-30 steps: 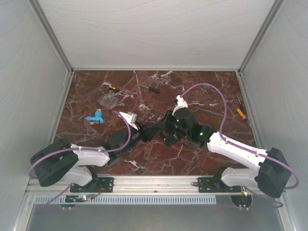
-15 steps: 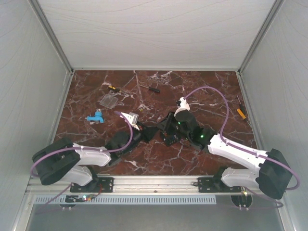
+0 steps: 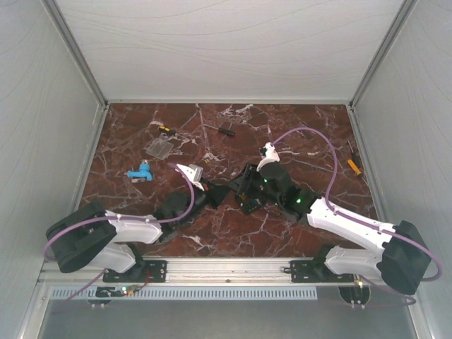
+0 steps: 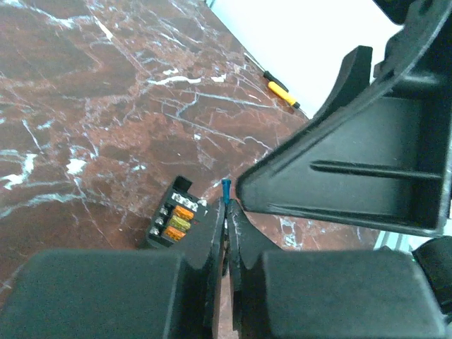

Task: Snap on the fuse box
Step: Pick up the fuse from the center of the board.

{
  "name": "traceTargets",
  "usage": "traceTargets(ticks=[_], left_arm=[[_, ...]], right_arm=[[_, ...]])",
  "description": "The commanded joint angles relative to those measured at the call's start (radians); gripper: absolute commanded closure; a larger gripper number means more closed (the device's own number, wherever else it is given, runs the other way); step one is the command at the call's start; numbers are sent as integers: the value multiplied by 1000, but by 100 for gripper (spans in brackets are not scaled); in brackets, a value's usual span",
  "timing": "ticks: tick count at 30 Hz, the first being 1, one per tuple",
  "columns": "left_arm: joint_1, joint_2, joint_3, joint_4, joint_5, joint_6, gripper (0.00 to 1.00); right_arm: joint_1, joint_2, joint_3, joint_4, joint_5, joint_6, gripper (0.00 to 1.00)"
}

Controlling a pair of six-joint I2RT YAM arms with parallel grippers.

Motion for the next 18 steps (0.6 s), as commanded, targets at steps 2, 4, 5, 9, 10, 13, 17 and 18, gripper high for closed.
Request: traceTargets(ticks=[2, 4, 5, 9, 10, 13, 17, 18], left_arm=[[103, -62, 18, 40, 205, 33, 100], [171, -81, 15, 28, 352, 15, 100], [194, -94, 14, 20, 419, 9, 100], [252, -167, 18, -40, 613, 3, 100], [267, -187, 21, -56, 668, -1, 100], [304, -238, 31, -87, 803, -28, 100], [320, -265, 36, -79, 923, -84, 100], [320, -266, 40, -77, 946, -96, 100]], right_arm=[[-87, -64, -9, 59, -183, -198, 56], [-142, -75, -6, 79, -327, -312, 55], [-164, -82, -6, 90, -400, -355, 55], [-222, -99, 27, 48, -600, -507, 55], [-228, -101, 43, 32, -645, -539, 55], [-241, -103, 74, -4, -760, -619, 55], [-251, -102, 96, -11, -889, -657, 55], [-251, -100, 102, -11, -915, -659, 55]])
